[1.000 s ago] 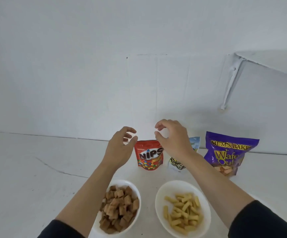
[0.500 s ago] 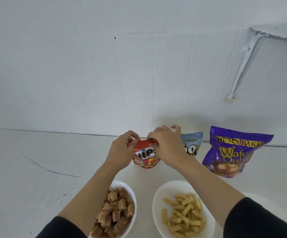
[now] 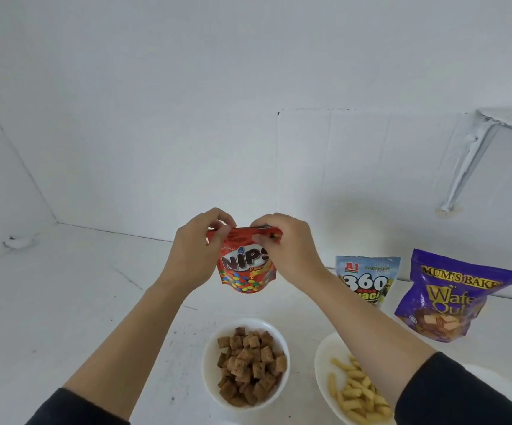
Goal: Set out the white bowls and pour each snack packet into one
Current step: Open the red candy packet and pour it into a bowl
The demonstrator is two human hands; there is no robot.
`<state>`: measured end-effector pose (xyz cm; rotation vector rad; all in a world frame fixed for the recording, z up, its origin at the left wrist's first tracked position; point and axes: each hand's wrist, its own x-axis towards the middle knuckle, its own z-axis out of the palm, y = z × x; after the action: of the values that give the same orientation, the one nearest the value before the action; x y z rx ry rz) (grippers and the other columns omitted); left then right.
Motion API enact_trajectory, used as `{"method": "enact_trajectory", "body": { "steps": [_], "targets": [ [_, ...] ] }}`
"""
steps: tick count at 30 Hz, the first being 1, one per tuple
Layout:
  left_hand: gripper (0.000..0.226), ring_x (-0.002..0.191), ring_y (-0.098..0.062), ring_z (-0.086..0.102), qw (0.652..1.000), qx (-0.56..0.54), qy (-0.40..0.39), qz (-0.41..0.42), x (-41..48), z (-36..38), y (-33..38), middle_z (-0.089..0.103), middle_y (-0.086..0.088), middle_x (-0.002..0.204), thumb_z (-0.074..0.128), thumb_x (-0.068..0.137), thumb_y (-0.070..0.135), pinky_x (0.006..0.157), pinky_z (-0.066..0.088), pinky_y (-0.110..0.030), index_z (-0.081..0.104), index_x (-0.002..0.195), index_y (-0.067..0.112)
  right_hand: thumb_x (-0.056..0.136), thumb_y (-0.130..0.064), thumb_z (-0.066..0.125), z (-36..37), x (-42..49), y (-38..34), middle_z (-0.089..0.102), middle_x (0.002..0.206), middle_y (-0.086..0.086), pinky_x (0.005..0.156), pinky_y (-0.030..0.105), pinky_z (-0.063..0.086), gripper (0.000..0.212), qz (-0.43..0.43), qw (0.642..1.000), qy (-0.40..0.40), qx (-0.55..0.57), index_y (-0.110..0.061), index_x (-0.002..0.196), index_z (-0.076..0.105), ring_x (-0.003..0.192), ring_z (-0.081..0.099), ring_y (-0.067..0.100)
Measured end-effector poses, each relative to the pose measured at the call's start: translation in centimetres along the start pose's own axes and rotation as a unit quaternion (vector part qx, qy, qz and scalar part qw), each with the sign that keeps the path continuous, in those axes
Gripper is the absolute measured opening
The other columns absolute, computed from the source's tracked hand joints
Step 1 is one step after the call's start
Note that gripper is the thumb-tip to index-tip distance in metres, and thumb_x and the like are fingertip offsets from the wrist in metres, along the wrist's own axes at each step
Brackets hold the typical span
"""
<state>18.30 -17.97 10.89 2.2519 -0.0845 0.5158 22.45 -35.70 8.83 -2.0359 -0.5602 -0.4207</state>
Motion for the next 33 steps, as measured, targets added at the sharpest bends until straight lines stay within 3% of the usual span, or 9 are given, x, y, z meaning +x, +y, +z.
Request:
{"method": "enact_trajectory", "body": {
  "steps": [3,6,11,22,29,33],
  "targets": [
    [0.018,0.086,-0.006,0.063,1.0,0.012,0.02,-0.008,-1.6,-4.2,-1.3,0.067,0.007,0.095,0.053,0.104,0.016,0.054,0.043,-0.002,0.066,0.097,0.027,0.085,-0.008,0.072,2.5,-0.3,-3.4,0.073,0.088,-0.013,0.074,0.008,0.047,0.013,0.006,0.999,-0.005,0.044,-0.018,0.092,0.076,0.085,0.067,0.001],
    [0.017,0.085,-0.007,0.063,0.999,0.023,0.027,-0.024,-3.5,-7.9,-3.2,0.068,0.005,0.096,0.053,0.104,0.018,0.053,0.043,-0.002,0.065,0.097,0.027,0.084,-0.008,0.075,5.6,-1.2,-6.3,0.073,0.086,-0.013,0.071,0.006,0.046,0.011,0.005,0.998,-0.02,0.058,-0.018,0.09,0.075,0.084,0.066,0.0],
    [0.016,0.09,-0.016,0.064,0.997,0.039,0.007,-0.06,-7.7,-11.8,-7.8,0.069,0.001,0.1,0.053,0.105,0.018,0.06,0.043,-0.012,0.065,0.098,0.026,0.085,-0.011,0.076,11.2,-4.3,-9.1,0.073,0.085,-0.011,0.07,0.01,0.047,0.009,0.019,0.996,-0.071,0.057,-0.018,0.089,0.075,0.083,0.066,0.004],
    [0.015,0.083,-0.012,0.065,0.988,0.022,-0.085,-0.128,-14.3,-11.6,-16.0,0.071,0.002,0.094,0.055,0.104,0.019,0.057,0.045,-0.006,0.065,0.097,0.028,0.083,-0.011,0.078,18.8,-11.1,-7.0,0.074,0.086,-0.011,0.077,0.023,0.053,0.012,0.084,0.987,-0.137,0.018,-0.02,0.089,0.074,0.084,0.067,0.006],
    [0.016,0.081,-0.011,0.066,0.987,0.036,-0.117,-0.107,-13.7,-12.6,-15.5,0.071,0.006,0.091,0.058,0.101,0.021,0.061,0.047,-0.015,0.068,0.096,0.032,0.078,0.003,0.073,17.7,-10.7,-7.6,0.07,0.086,-0.011,0.075,0.013,0.049,0.024,0.021,0.986,-0.164,0.032,-0.019,0.086,0.069,0.088,0.066,0.004],
    [0.02,0.077,-0.007,0.069,0.988,0.051,-0.11,-0.091,-13.8,-13.2,-15.3,0.073,0.009,0.086,0.062,0.098,0.018,0.057,0.048,-0.009,0.071,0.089,0.033,0.081,0.002,0.07,18.1,-11.1,-7.4,0.069,0.091,-0.011,0.079,0.018,0.05,0.023,-0.022,0.987,-0.157,0.017,-0.019,0.09,0.075,0.09,0.064,0.004]
  ]
}}
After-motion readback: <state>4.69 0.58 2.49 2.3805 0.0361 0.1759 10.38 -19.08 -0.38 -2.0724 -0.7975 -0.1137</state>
